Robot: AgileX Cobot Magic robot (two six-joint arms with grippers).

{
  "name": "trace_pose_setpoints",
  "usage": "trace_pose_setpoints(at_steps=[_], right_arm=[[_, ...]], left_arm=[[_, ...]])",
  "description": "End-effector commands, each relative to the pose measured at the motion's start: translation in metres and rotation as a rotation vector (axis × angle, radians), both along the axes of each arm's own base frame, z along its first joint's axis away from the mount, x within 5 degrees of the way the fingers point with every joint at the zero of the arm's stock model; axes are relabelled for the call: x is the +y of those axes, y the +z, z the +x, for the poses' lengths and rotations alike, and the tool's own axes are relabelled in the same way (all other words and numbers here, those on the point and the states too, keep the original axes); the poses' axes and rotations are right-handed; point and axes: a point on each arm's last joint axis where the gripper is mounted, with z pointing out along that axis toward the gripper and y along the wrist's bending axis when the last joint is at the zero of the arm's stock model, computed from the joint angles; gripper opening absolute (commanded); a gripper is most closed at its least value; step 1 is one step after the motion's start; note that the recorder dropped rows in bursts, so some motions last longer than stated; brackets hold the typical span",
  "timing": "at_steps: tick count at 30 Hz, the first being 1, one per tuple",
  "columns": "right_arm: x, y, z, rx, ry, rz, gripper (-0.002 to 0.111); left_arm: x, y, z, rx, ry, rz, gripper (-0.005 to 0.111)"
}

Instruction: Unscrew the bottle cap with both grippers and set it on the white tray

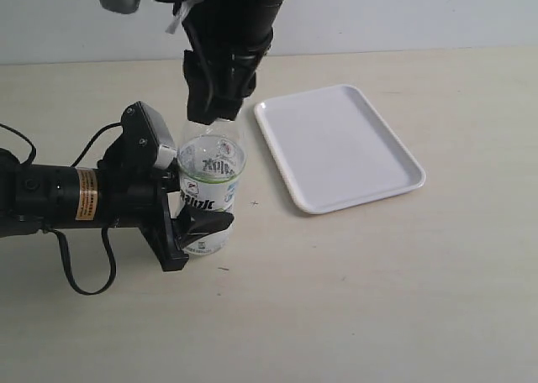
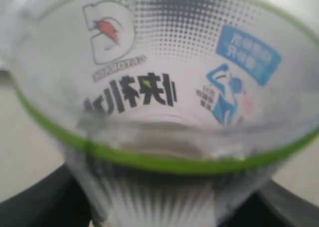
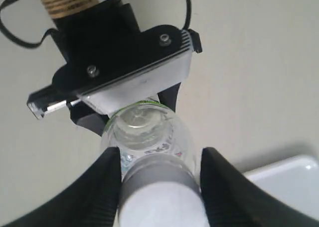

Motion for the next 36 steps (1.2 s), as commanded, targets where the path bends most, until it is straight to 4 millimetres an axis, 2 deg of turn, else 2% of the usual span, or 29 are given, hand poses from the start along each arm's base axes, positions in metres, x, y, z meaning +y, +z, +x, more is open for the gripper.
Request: trace_pose_setpoints(at_steps=[1,27,36], right_arm=[[-0.006,0.0022,0.0028,-0.126,0.198,-0.103,0.0],[-0.0034,0.0019,0.0014,-0.111,0.208,-0.075,0.001],[0.0009,0.0034,0.0009,-0.109,0.201,-0.022,0.026]], left_arm=[[-0.0024,0.0059,0.0014,-0.012,0.004,-0.043,0.0],[-0.0035,0.0077,0.001,-0.023,-0.008,-0.062,0.0],[-0.0035,0.0077,0.001,-0.023,-0.008,-0.062,0.0]])
